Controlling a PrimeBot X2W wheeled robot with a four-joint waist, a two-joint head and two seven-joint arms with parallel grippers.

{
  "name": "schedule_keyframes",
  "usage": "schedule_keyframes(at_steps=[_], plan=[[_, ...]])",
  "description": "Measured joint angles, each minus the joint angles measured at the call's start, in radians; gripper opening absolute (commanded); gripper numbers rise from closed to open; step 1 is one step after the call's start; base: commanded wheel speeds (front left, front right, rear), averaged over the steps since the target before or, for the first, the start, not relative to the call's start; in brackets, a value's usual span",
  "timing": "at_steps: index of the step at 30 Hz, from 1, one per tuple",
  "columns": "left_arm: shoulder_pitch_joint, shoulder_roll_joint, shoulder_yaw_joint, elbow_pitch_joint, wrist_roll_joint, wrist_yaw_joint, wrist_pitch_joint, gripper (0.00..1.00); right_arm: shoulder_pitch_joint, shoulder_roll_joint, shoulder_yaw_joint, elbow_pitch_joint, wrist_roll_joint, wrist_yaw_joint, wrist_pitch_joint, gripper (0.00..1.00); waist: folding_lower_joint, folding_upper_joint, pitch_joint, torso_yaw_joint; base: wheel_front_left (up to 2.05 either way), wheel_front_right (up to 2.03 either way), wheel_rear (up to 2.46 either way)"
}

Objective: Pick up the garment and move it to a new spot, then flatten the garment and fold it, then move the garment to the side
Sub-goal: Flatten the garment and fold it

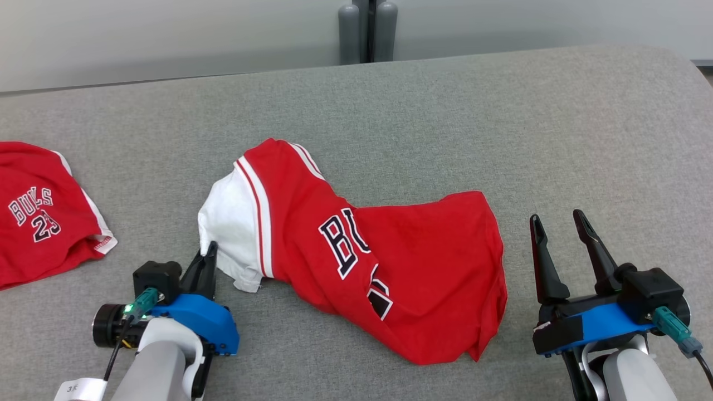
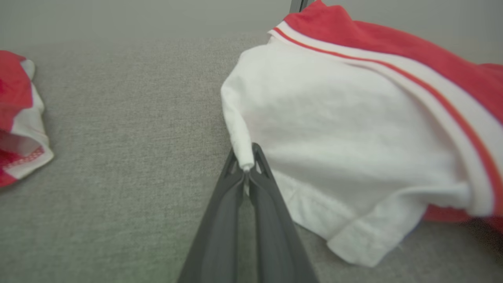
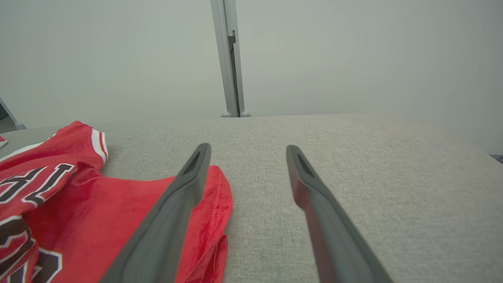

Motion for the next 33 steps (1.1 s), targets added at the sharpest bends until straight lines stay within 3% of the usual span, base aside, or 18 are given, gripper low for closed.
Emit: schedule_keyframes(at_steps=[12, 23, 33], plan=[[0.065, -0.018, 0.02, -0.194, -0.011, -0.001, 0.0, 0.0, 0.03, 0.0, -0.007, 0.007, 0.005, 0.0, 0.0, 1.0, -0.0001, 0.0, -0.074, 0.05, 0.0, 0.0, 0.0], [0.259, -0.022, 0.048, -0.412, 0.013, 0.004, 0.0, 0.0, 0.076, 0.0, -0.016, 0.022, 0.028, 0.0, 0.0, 1.0, -0.0001, 0.0, -0.148, 0.152, 0.0, 0.0, 0.0], [0.443, -0.028, 0.089, -0.432, -0.03, 0.041, 0.012, 0.0, 0.088, 0.0, -0.016, 0.032, 0.038, 0.0, 0.0, 1.0, -0.0001, 0.0, -0.155, 0.24, 0.0, 0.0, 0.0]])
